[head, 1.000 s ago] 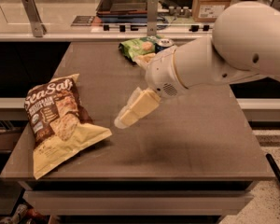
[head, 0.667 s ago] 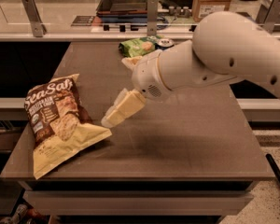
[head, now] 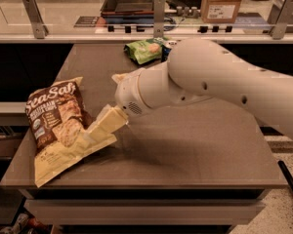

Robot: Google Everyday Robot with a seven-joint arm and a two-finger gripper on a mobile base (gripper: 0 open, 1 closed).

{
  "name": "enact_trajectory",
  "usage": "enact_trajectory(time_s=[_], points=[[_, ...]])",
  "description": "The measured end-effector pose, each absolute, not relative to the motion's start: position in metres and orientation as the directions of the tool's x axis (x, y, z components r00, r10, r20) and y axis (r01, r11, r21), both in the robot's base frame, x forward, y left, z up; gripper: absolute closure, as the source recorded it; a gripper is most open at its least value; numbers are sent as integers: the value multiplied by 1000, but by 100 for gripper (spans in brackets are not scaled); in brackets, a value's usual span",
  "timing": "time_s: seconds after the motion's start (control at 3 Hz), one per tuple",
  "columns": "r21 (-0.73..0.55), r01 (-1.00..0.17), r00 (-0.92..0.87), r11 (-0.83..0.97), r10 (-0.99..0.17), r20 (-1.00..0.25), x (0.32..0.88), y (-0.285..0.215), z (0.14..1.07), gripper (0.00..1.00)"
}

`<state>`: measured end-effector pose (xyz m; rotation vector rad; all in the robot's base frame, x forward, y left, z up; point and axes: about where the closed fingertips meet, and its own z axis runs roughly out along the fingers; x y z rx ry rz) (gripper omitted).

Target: Pick brown chip bag

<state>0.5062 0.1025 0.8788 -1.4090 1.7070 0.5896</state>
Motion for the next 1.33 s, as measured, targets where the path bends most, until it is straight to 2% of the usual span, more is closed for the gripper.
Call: enact_trajectory(time_s=[0.67, 1.33], points=[[-70, -934, -162, 350, -589, -792, 476, 125, 873, 0], [-5, -939, -193, 343, -538, -820, 466, 165, 858, 0]])
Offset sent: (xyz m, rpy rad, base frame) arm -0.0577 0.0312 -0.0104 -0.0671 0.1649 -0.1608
